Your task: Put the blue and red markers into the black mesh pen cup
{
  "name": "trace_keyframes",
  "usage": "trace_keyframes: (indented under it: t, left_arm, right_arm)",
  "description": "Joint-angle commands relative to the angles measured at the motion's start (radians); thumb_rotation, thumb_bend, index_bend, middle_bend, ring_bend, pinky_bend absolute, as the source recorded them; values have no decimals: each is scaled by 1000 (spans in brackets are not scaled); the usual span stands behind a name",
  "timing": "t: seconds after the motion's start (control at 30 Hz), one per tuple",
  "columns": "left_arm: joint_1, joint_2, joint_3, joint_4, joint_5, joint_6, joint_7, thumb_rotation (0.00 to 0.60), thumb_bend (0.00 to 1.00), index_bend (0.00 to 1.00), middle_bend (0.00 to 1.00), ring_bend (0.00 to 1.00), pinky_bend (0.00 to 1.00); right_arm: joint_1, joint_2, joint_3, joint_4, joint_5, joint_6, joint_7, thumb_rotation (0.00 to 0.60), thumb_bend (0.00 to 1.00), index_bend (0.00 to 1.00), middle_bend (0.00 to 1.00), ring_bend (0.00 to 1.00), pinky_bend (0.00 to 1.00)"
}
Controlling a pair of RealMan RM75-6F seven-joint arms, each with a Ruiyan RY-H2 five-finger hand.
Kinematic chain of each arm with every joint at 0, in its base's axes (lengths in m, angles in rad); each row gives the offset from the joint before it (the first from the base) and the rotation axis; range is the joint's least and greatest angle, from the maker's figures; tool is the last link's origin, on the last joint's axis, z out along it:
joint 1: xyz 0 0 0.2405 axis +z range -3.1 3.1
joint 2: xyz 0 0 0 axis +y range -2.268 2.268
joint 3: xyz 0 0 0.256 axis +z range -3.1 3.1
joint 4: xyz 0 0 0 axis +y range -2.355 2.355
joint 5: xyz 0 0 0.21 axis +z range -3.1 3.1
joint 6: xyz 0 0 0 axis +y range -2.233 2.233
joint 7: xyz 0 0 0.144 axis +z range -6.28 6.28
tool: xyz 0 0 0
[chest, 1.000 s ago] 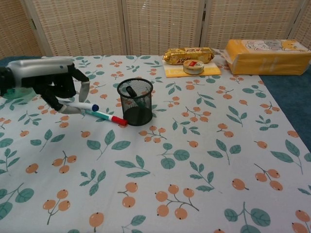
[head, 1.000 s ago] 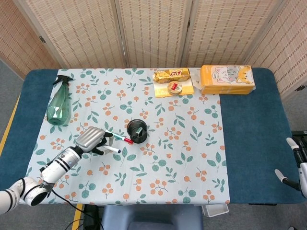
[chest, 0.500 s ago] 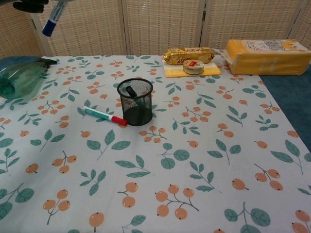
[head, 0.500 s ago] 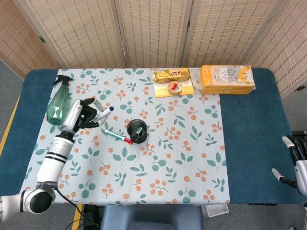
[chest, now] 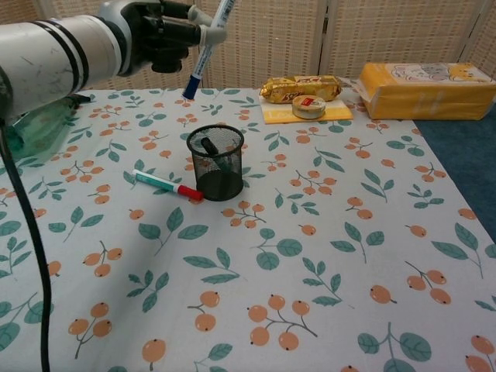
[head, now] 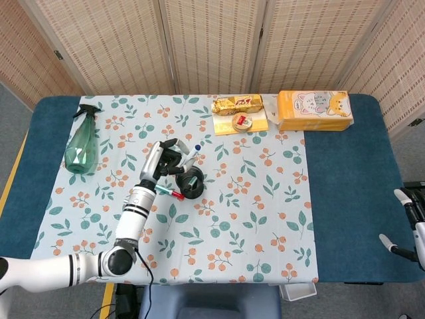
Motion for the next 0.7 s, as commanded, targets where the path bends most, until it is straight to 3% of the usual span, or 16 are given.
trace_keyframes:
  t: [0.03, 0.4, 0.7]
  left_arm:
    - [-18, -69, -2, 76, 29, -21, -24, 600, 374, 634, 1000, 1000, 1000]
    - [-13, -222, 8, 283, 126, -86, -113, 600, 374, 634, 1000, 1000, 1000]
    - [11, -282, 10, 373, 223, -107, -189, 600, 374, 634, 1000, 1000, 1000]
  right_arm:
    - [-7, 6, -5, 7, -10, 13, 20, 600, 194, 64, 63, 32, 0]
    - [-32, 14, -12, 19, -23, 58, 57, 600, 194, 64, 63, 32, 0]
    - [-59, 12, -20, 24, -44, 108, 63, 600, 194, 64, 63, 32, 0]
